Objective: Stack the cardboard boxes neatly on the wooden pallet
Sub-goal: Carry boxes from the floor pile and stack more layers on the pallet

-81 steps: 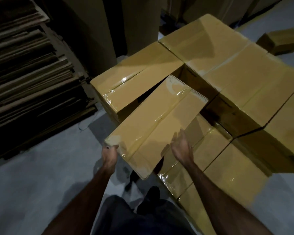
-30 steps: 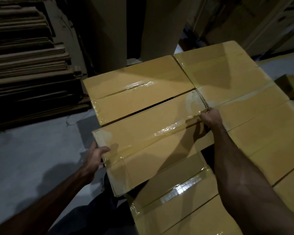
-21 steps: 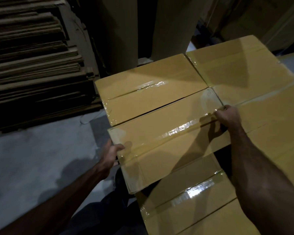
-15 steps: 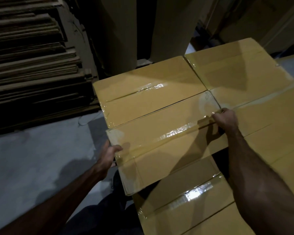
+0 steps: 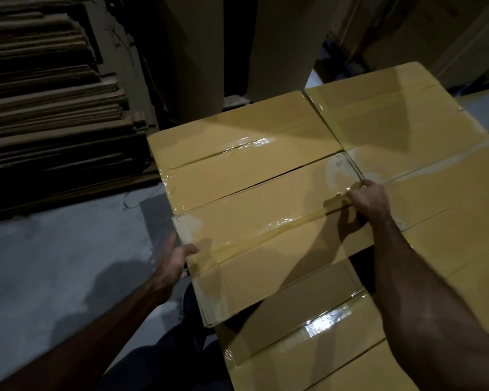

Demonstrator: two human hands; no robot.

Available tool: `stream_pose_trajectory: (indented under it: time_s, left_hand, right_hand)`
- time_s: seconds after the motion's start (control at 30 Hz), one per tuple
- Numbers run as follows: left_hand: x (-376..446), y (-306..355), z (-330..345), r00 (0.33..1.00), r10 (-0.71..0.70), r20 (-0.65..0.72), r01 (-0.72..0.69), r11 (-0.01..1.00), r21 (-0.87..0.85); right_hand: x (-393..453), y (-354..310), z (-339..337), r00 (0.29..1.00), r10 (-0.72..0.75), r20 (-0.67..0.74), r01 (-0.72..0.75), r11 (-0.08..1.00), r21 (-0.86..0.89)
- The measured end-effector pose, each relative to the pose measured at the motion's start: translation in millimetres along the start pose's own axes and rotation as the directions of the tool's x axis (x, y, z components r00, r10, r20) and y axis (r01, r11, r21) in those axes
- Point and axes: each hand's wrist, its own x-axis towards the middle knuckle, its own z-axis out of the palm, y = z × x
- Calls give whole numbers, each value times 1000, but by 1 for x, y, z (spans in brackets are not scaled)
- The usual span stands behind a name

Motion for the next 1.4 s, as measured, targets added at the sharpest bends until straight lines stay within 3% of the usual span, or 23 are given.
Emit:
stream_pose_trajectory:
  time_s: [0.23, 0.43, 0.8, 1.13, 1.4]
  left_hand:
    - [1, -4, 4, 999, 30, -20, -31, 999, -43]
    - [6, -13, -6, 998, 63, 4, -64, 998, 28]
    - [-19, 1, -1, 982, 169, 85, -184, 960, 210]
    - [-8, -12, 3, 967, 250, 53, -253, 903, 348]
    - [7, -20, -1, 971, 227, 75, -238, 894, 379]
  right_hand:
    - [12, 30, 16, 993, -116, 10, 116, 987, -114]
    - [-25, 33, 22, 981, -184, 59, 191, 969, -157]
    - [-111, 63, 47, 993, -100, 67, 115, 955, -273]
    - [-104, 87, 58, 992, -98, 81, 117, 956, -270]
    - [-103, 89, 58, 988, -135, 72, 150, 944, -294]
